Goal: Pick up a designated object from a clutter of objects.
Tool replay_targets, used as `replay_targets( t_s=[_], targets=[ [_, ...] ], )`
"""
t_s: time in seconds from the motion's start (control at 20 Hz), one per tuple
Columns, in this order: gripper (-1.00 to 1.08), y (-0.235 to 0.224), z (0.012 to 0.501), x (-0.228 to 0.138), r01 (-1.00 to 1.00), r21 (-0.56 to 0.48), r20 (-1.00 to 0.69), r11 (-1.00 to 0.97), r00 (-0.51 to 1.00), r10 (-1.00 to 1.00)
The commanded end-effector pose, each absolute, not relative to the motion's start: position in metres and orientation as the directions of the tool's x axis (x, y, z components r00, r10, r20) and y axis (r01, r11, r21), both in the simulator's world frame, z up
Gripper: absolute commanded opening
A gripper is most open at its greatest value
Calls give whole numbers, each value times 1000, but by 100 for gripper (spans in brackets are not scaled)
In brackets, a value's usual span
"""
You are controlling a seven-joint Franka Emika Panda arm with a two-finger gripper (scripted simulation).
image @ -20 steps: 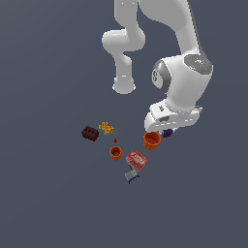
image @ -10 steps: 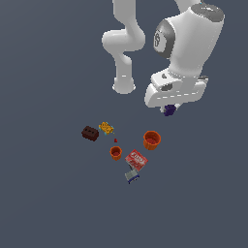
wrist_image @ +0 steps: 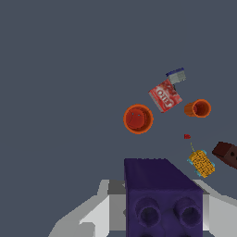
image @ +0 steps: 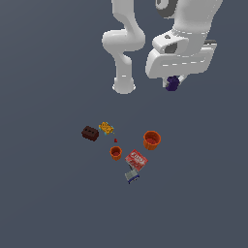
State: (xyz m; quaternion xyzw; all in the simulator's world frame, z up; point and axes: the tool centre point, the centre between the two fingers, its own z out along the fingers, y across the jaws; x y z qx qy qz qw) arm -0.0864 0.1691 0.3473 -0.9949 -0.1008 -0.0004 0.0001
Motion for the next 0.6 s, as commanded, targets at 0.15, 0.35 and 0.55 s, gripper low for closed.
replay_targets(
  t_s=[0.15, 0.35, 0.55],
  targets=[
    [-100, 168, 381, -102, 200, 0, 0, -980, 980, 200],
    [-100, 167, 395, -108, 200, 0, 0, -980, 980, 200],
    [-100, 167, 402, -110, 200, 0, 0, -980, 980, 200]
  ],
)
